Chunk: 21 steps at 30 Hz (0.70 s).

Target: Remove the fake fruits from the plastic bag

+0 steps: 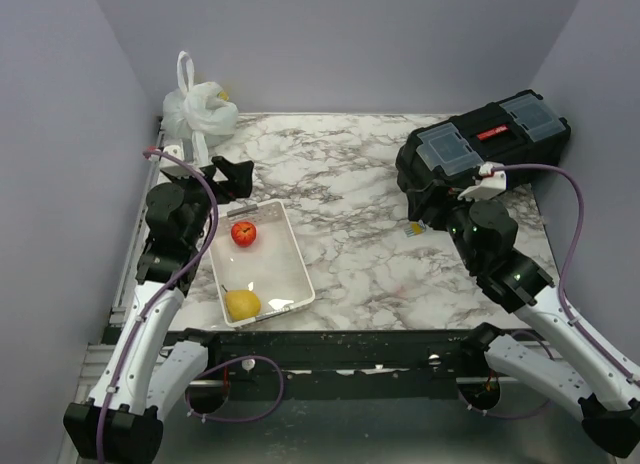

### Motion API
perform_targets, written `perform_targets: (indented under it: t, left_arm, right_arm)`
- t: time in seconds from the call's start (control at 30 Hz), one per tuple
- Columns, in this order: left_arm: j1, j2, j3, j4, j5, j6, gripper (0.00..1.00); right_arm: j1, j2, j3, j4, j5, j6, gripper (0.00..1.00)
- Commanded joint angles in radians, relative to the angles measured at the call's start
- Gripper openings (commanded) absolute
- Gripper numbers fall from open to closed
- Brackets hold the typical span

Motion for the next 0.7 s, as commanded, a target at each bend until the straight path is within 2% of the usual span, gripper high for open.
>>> perform_targets:
  t: [0.0, 0.2, 0.43, 0.57, 0.67]
  left_arm:
    - [0.000, 0.021, 0.025, -0.019, -0.012, -0.027, 0.99]
    - [0.002, 0.056, 0.034, -0.020, -0.010, -0.063, 0.99]
    - [0.059, 0.124, 0.061, -0.060, -0.042, -0.246, 0.99]
    - [0.130, 0.192, 0.086, -0.058, 0.027, -0.372, 0.99]
    - [0.162, 0.247, 0.115, -0.039, 0.063, -0.407, 0.99]
  right_arm:
    - [0.003, -0.009, -0.019, 0.004, 0.038, 0.022, 1.00]
    - [0.003, -0.022, -0.035, 0.017, 0.032, 0.025, 1.00]
    - [0.003, -0.016, -0.044, 0.025, 0.007, 0.031, 1.00]
    - [0.003, -0.008, -0.050, 0.026, 0.000, 0.045, 1.00]
    - [0.002, -0.001, -0.049, 0.025, -0.007, 0.048, 1.00]
